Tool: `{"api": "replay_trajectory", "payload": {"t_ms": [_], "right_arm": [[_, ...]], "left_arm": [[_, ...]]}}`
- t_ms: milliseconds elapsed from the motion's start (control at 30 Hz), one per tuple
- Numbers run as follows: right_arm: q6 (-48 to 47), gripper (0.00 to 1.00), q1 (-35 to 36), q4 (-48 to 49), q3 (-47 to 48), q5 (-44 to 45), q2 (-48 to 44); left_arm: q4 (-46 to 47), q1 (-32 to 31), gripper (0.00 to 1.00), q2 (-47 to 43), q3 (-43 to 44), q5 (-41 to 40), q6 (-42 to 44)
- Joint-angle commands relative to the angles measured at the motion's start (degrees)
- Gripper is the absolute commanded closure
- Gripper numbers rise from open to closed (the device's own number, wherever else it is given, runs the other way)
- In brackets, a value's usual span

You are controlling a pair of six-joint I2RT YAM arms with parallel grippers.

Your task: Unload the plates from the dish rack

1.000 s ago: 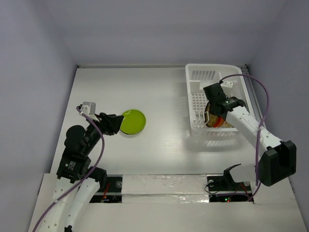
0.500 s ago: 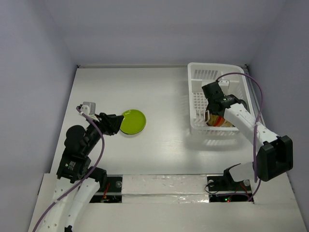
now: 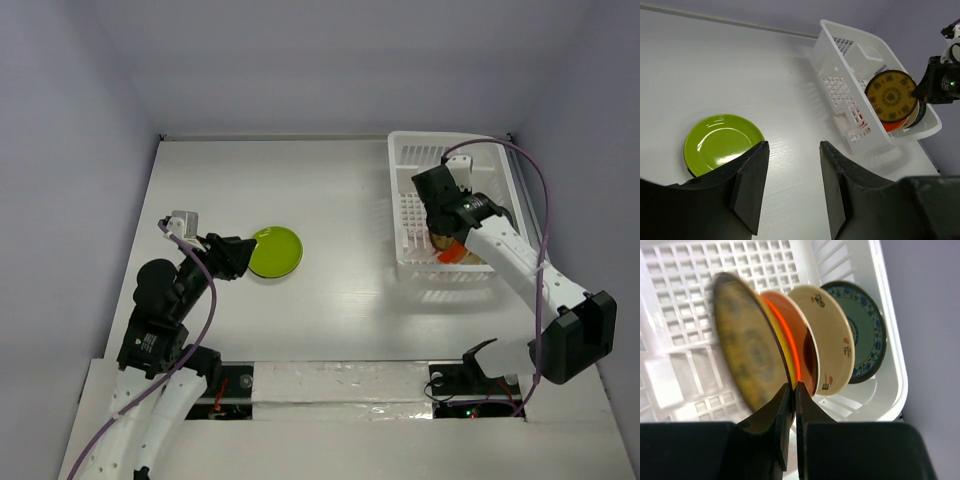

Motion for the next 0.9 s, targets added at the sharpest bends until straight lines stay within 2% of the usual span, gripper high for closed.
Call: {"api": "replay_trajectory", "payload": {"t_ms": [0, 100, 200, 300, 433, 500, 633, 667, 867], "right_arm": [[0.8, 1.00, 2.4, 1.4, 4.8, 5.1, -3.3], [2.3, 1.00, 4.6, 0.3, 8.4, 8.0, -5.9], [3.2, 1.00, 8.3, 1.9, 11.9, 7.1, -9.3], [3.3, 1.00, 11.9, 11.6, 9.7, -1.4, -12.2], [7.5, 1.00, 15.5, 23.1, 4.5, -13.7, -10.4], [9.1, 1.00, 16.4, 31.0, 2.8, -22.5, -7.8], [13.8, 1.00, 19.7, 37.9, 4.4, -32.0, 5.1], [14.2, 1.00, 20.9, 39.9, 6.7, -37.1, 7.5], [18.5, 1.00, 23.4, 42.5, 14.5, -43.1, 23.9]], "left_arm": [[2.5, -0.3, 0.58, 0.0, -0.1, 0.6, 0.3], [2.5, -0.3, 0.58, 0.0, -0.1, 0.5, 0.3], [2.5, -0.3, 0.58, 0.1, -0.1, 0.6, 0.3], [2.6, 0.3, 0.58, 0.0, -0.1, 0.6, 0.3], [2.3, 0.3, 0.58, 0.1, -0.1, 0.2, 0.2], [2.1, 0.8, 0.58, 0.2, 0.0, -0.2, 0.3], [2.0, 0.8, 0.58, 0.3, 0.0, -0.3, 0.2], [2.1, 0.8, 0.58, 0.2, 0.0, -0.2, 0.2], [2.1, 0.8, 0.58, 0.0, 0.0, -0.2, 0.2]]}}
